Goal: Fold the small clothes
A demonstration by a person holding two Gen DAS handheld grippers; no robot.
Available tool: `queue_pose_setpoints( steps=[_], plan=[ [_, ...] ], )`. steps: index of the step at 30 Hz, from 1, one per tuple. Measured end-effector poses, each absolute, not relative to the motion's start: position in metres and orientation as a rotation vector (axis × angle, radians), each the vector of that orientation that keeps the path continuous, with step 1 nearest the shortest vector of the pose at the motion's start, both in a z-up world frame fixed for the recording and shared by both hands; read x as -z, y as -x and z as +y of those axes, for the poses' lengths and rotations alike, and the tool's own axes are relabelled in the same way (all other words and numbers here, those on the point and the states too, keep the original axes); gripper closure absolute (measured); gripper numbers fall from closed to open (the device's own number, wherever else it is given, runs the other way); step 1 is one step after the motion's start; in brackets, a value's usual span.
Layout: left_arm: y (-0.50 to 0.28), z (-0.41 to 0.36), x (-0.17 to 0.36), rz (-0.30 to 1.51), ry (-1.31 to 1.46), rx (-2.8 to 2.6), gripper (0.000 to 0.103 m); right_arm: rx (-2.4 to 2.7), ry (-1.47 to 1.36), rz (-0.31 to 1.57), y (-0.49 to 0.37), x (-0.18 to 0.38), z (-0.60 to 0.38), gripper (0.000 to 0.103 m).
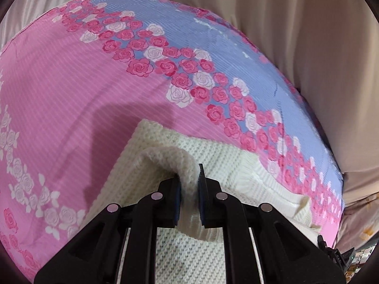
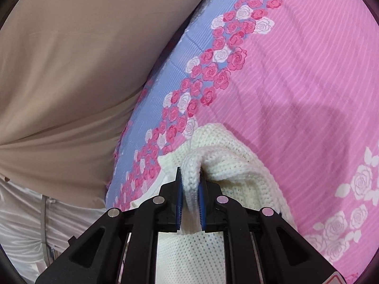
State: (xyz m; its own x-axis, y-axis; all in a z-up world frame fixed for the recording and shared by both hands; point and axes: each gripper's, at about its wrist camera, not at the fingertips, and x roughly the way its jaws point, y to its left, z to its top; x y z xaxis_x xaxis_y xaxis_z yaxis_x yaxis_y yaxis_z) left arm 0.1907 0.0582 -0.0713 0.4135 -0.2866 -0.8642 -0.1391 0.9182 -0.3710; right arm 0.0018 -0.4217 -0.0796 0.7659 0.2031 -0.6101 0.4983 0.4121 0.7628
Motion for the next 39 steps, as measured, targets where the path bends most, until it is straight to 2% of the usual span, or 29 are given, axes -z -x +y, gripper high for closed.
queue_pose_setpoints(
  steps=[2,5,8,9,10,11,13,17,19,21,23,25,27,29,30,31,32,33,35,36,37,38,39],
  plan=[
    [-0.197,0.054,0.078,1.156,0.407,0.090,0.091,0.217,-1.156,0.721,-0.008,0.084,-0.423,0.093],
    [-0.201,0.054,0.080,1.154,0.441,0.128,0.080,0.203,-1.130,0.745,-0.020,0.085,-0.423,0.091],
    [-0.188,0.074,0.050,1.089,0.521,0.247,0.054,0.152,-1.166,0.705,-0.015,0.072,-0.427,0.079],
    [-0.181,0.079,0.039,1.063,0.494,0.253,0.040,0.136,-1.150,0.659,-0.003,0.057,-0.429,0.071],
    [-0.169,0.087,0.025,1.034,0.442,0.268,0.035,0.130,-1.113,0.634,0.008,0.045,-0.429,0.066],
    [-0.157,0.092,0.015,1.021,0.396,0.302,0.035,0.117,-1.049,0.625,0.021,0.032,-0.426,0.063],
    [-0.139,0.096,0.009,1.041,0.336,0.331,0.035,0.099,-0.903,0.686,0.036,0.018,-0.409,0.063],
    [-0.121,0.079,0.036,1.110,0.220,0.240,0.035,0.060,-0.677,0.833,0.043,0.025,-0.350,0.067],
    [-0.121,0.078,0.059,1.149,0.172,0.150,0.041,0.160,-0.516,0.905,0.037,0.040,-0.325,0.067],
    [-0.117,0.085,0.070,1.173,0.169,0.111,0.049,0.246,-0.519,0.907,0.043,0.047,-0.330,0.067],
    [-0.112,0.100,0.074,1.186,0.177,0.070,0.050,0.298,-0.556,0.877,0.054,0.048,-0.348,0.066],
    [-0.111,0.118,0.084,1.227,0.234,0.044,0.050,0.342,-0.555,0.897,0.065,0.054,-0.366,0.071],
    [-0.109,0.132,0.089,1.254,0.314,0.037,0.050,0.378,-0.611,0.911,0.081,0.061,-0.385,0.083],
    [-0.100,0.135,0.081,1.247,0.338,0.047,0.049,0.416,-0.631,0.902,0.090,0.059,-0.388,0.069],
    [-0.093,0.133,0.076,1.237,0.317,0.060,0.048,0.408,-0.640,0.892,0.097,0.056,-0.386,0.067],
    [-0.087,0.129,0.071,1.231,0.294,0.073,0.038,0.399,-0.639,0.902,0.101,0.057,-0.383,0.064],
    [-0.078,0.126,0.068,1.233,0.279,0.093,0.033,0.385,-0.640,0.927,0.105,0.060,-0.379,0.056],
    [-0.073,0.125,0.067,1.239,0.282,0.109,0.027,0.365,-0.650,0.949,0.108,0.064,-0.374,0.053],
    [-0.061,0.124,0.075,1.269,0.308,0.125,0.027,0.315,-0.688,0.985,0.115,0.074,-0.364,0.050],
    [-0.059,0.125,0.081,1.287,0.324,0.126,0.033,0.305,-0.696,0.997,0.117,0.079,-0.358,0.049],
    [-0.057,0.126,0.090,1.314,0.352,0.126,0.053,0.304,-0.699,1.005,0.120,0.084,-0.353,0.048],
    [-0.058,0.127,0.096,1.337,0.363,0.119,0.064,0.298,-0.705,1.006,0.120,0.088,-0.349,0.048],
    [-0.059,0.128,0.098,1.354,0.395,0.126,0.077,0.297,-0.712,1.009,0.120,0.091,-0.347,0.059]
  ],
)
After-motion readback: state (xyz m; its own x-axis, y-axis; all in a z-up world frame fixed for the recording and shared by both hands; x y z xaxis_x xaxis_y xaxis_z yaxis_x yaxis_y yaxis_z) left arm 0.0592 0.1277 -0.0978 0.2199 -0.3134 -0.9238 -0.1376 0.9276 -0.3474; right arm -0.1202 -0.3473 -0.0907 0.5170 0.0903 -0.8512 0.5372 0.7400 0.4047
